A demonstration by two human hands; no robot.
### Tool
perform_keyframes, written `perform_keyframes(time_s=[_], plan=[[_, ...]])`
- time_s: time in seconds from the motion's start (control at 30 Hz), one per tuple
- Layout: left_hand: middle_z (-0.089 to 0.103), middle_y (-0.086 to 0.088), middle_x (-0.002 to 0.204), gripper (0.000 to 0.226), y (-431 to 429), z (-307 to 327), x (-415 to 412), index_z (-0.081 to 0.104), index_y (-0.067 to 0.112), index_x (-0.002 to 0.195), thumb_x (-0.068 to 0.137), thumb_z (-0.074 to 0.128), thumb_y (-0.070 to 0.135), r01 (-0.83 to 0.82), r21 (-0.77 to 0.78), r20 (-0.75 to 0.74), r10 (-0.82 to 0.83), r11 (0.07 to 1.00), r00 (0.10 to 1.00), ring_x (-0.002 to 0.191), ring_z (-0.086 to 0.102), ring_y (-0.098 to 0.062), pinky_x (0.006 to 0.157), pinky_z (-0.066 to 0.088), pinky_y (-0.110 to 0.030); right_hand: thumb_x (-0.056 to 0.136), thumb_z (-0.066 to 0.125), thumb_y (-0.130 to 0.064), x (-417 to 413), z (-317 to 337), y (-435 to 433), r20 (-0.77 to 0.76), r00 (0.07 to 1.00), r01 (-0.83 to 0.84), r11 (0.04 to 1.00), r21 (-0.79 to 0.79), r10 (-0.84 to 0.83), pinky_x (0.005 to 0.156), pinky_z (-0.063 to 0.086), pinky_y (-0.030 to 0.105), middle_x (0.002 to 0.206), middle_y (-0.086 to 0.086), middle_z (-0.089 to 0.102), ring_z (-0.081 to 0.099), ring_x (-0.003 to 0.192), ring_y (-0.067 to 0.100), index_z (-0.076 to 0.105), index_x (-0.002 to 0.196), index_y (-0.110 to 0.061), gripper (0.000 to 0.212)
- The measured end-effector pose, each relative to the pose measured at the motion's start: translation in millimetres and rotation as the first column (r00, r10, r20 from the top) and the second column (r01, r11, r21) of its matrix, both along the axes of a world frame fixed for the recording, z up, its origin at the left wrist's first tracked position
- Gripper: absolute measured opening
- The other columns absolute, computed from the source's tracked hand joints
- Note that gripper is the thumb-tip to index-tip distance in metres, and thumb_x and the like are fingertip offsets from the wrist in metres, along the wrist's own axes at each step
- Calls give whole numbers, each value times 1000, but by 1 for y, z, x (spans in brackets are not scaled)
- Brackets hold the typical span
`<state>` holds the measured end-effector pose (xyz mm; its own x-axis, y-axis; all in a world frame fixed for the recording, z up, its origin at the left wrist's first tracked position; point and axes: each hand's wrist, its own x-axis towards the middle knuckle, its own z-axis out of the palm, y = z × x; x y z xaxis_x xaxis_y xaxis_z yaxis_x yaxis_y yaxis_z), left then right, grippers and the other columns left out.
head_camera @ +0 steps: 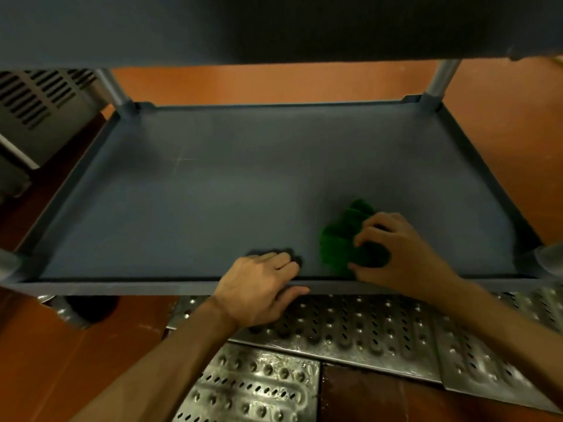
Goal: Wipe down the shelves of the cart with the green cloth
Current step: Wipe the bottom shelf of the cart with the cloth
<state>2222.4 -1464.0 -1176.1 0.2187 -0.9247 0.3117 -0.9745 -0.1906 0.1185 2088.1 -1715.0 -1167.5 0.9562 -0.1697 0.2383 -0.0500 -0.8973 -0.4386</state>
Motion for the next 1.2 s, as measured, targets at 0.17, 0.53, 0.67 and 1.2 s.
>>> perform_keyframes(time_s=[0.17, 0.53, 0.67, 1.2], plan=[[59, 7, 82, 33, -2, 2, -2, 56, 24, 86, 94, 52, 56, -43, 1, -66, 43, 999, 997, 69, 59, -13, 51, 47, -28, 65, 87, -37, -11, 4, -48, -14, 953, 304, 953, -21, -304, 85, 42, 38, 105, 8, 60, 54, 103, 33, 71, 94, -13, 40], [57, 9, 73, 35, -7, -3, -5, 61, 25, 83, 92, 54, 58, -86, -34, -49, 84, 996, 995, 59, 52, -8, 51, 29, -21, 71, 78, -46, 88, 2, -29, 45, 814, 580, 809, -91, -579, 81, 42, 48, 101, 20, 60, 52, 103, 43, 69, 99, -8, 48], [59, 8, 76, 37, -9, -6, -5, 64, 24, 87, 93, 52, 59, -78, -36, -66, 76, 996, 995, 61, 54, -9, 51, 40, -22, 73, 69, -57, 140, 5, -17, 15, 771, 634, 764, -120, -637, 86, 40, 47, 110, 17, 57, 49, 110, 40, 66, 105, -12, 55], [61, 11, 72, 41, -11, -1, -6, 65, 26, 79, 87, 55, 65, -146, -19, 40, 146, 989, 988, 60, 59, -9, 50, 32, -20, 72, 68, -53, 171, 7, 80, -34, 958, 282, 958, -48, -284, 92, 36, 45, 117, 9, 54, 47, 111, 35, 63, 109, -25, 47]])
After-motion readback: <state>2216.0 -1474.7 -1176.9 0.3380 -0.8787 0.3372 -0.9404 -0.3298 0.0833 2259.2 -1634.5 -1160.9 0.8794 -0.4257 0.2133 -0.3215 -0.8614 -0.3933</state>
